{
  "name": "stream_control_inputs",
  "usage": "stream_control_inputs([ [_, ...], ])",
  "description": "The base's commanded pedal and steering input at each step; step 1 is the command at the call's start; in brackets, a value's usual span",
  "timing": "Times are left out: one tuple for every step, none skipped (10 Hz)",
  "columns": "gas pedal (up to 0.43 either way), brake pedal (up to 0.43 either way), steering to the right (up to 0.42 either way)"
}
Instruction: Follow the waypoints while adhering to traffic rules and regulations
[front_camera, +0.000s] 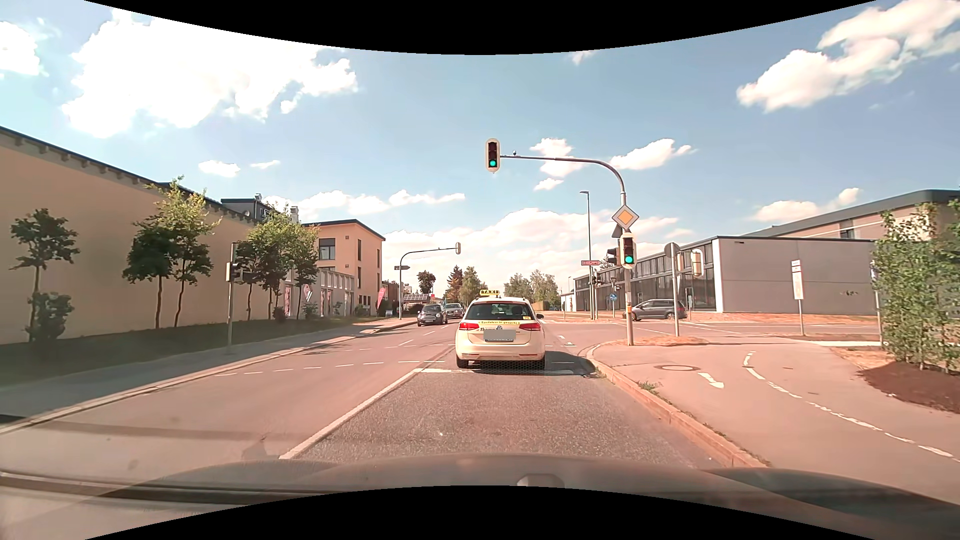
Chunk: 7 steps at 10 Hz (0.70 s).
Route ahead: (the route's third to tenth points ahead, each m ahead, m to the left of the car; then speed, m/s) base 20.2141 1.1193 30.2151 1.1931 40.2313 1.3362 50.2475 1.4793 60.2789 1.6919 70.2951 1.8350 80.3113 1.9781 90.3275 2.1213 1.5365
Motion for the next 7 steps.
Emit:
stream_control_inputs([
  [0.169, 0.000, 0.006],
  [0.177, 0.000, 0.006],
  [0.189, 0.000, 0.006],
  [0.197, 0.000, 0.006],
  [0.240, 0.000, 0.006],
  [0.260, 0.000, 0.006],
  [0.268, 0.000, 0.005],
])
